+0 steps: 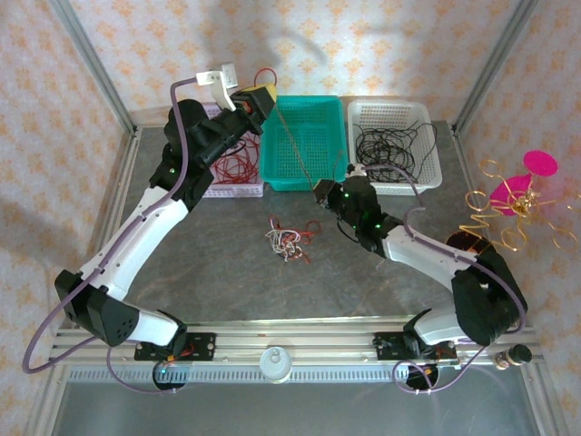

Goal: Untangle the cables

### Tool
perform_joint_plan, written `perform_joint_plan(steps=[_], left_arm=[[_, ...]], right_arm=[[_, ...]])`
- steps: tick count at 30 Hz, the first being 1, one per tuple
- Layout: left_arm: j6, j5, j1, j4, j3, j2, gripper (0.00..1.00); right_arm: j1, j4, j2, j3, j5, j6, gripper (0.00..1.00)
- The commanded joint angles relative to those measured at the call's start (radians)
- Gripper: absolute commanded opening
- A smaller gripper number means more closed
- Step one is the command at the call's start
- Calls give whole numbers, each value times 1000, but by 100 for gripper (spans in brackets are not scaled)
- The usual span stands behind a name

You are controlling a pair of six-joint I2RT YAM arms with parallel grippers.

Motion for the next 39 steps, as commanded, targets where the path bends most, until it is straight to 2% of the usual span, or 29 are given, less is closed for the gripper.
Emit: perform_joint_plan(steps=[1,2,5,12,14,17,21,27,30,35,36,39], left_arm=[[0,-56,8,94,19,-68,0],[-2,-53,8,108,6,-75,0],[-7,-42,8,155,-38,-98,0],[12,-66,8,217,-105,-148,0],[22,-79,8,224,-113,-163,0],[37,-94,8,227,-123,-185,0],[44,-107,8,246,-141,-208,0],[66,-130,9,256,-133,-230,0],[77,-163,8,263,-127,-235,0],[96,-217,9,300,-119,-238,0],[99,-222,8,301,-113,-237,0],[112,-244,8,303,-98,-229,0]], right_arm=[[-17,-28,33,-80,-35,281,12],[-18,12,30,-96,-44,317,11],[-33,-9,28,-74,-37,435,13],[-48,240,59,-161,-92,975,17],[-44,289,62,-181,-74,1070,17],[-42,224,28,-171,-16,1111,17],[-44,163,-10,-180,53,1176,0],[-49,105,-34,-199,67,1163,0],[-50,62,-41,-187,64,1140,2],[-56,-172,-40,-78,86,1033,4],[-58,-186,-40,-76,86,1029,7],[-66,-192,-42,-84,75,1014,24]])
